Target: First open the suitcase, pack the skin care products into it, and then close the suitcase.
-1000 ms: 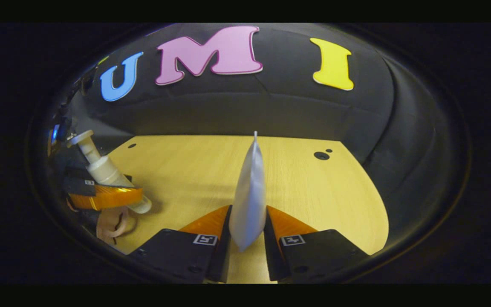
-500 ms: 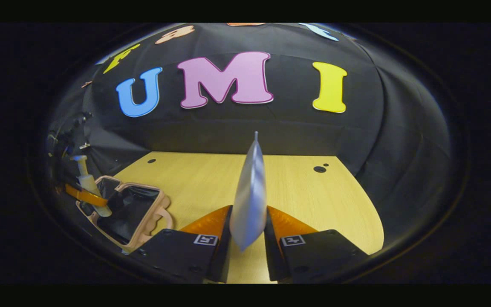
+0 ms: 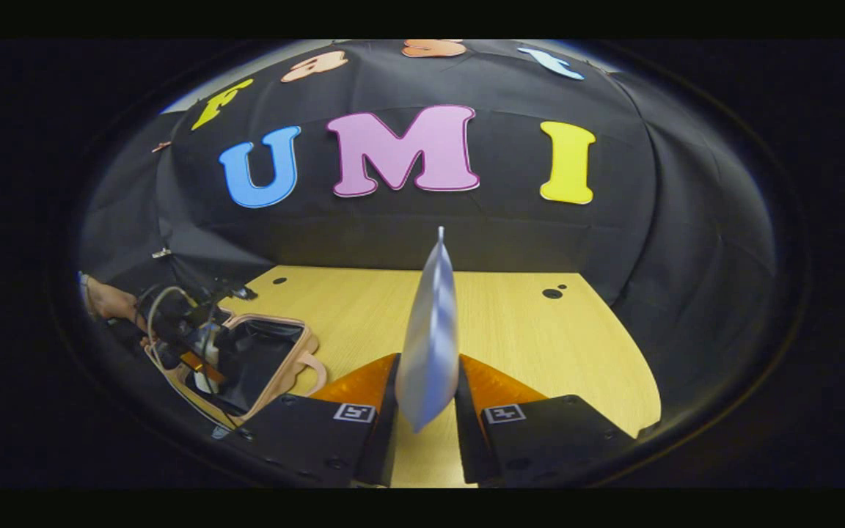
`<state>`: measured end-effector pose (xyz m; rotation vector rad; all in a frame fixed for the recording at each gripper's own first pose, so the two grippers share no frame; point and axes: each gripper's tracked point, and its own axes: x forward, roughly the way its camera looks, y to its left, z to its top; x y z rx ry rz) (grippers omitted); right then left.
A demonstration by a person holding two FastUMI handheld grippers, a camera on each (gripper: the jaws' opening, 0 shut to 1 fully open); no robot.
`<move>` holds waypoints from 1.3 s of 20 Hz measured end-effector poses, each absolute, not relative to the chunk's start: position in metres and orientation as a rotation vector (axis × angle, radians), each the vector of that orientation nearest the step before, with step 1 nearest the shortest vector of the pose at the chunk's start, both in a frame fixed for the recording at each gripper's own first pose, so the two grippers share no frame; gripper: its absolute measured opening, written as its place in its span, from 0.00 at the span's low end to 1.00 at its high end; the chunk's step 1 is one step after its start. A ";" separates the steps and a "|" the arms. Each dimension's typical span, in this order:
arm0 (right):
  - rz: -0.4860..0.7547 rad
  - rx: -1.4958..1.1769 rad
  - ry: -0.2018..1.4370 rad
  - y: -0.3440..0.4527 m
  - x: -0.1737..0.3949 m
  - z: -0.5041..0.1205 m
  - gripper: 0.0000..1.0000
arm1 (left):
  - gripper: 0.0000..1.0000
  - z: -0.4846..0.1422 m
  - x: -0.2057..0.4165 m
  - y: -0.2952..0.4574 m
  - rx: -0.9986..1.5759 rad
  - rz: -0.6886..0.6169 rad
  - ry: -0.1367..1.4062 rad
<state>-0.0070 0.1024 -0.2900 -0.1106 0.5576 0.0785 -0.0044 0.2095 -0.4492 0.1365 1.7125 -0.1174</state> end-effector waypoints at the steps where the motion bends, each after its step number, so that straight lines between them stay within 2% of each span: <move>1: 0.081 -0.117 0.571 0.098 -0.009 -0.295 0.39 | 0.53 -0.458 -0.005 0.217 0.147 -0.078 1.734; 4: 0.112 -0.108 0.600 0.092 -0.008 -0.303 0.39 | 0.56 -0.476 -0.006 0.219 0.099 0.041 1.720; 6: 0.154 -0.114 0.620 0.092 -0.002 -0.312 0.39 | 0.57 -0.475 -0.010 0.218 0.080 0.031 1.708; 8: 0.215 -0.110 0.646 0.103 0.005 -0.320 0.39 | 0.67 -0.469 -0.015 0.216 0.028 0.080 1.653; 9: 0.246 -0.105 0.657 0.110 0.009 -0.323 0.39 | 0.81 -0.463 -0.012 0.211 -0.005 0.076 1.589; 10: 0.282 -0.099 0.666 0.120 0.012 -0.325 0.39 | 0.89 -0.455 -0.006 0.207 -0.034 0.078 1.512; 11: 0.327 -0.099 0.674 0.133 0.015 -0.327 0.31 | 0.97 -0.444 -0.001 0.203 -0.063 0.084 1.430; 12: 0.373 -0.109 0.680 0.145 0.015 -0.328 0.39 | 0.98 -0.431 0.004 0.200 -0.104 0.091 1.350; 15: 0.492 -0.126 0.701 0.185 0.017 -0.328 0.39 | 0.98 -0.374 0.010 0.192 -0.267 0.092 1.149; 16: 0.515 -0.113 0.709 0.198 0.017 -0.328 0.32 | 0.98 -0.356 0.011 0.195 -0.308 0.089 1.088; 17: 0.534 -0.096 0.719 0.212 0.019 -0.328 0.39 | 0.98 -0.339 0.010 0.203 -0.336 0.085 1.035; 19: 0.565 -0.058 0.765 0.250 0.013 -0.328 0.39 | 0.98 -0.312 0.004 0.232 -0.357 0.111 0.949; 22: 0.622 0.039 0.920 0.316 -0.009 -0.346 0.39 | 0.97 -0.283 -0.015 0.289 -0.372 0.169 0.859; 25: 0.605 0.122 1.097 0.370 -0.030 -0.386 0.39 | 0.97 -0.270 -0.039 0.343 -0.411 0.218 0.790; 26: 0.592 0.094 1.129 0.379 -0.034 -0.399 0.39 | 0.92 -0.270 -0.046 0.362 -0.426 0.246 0.768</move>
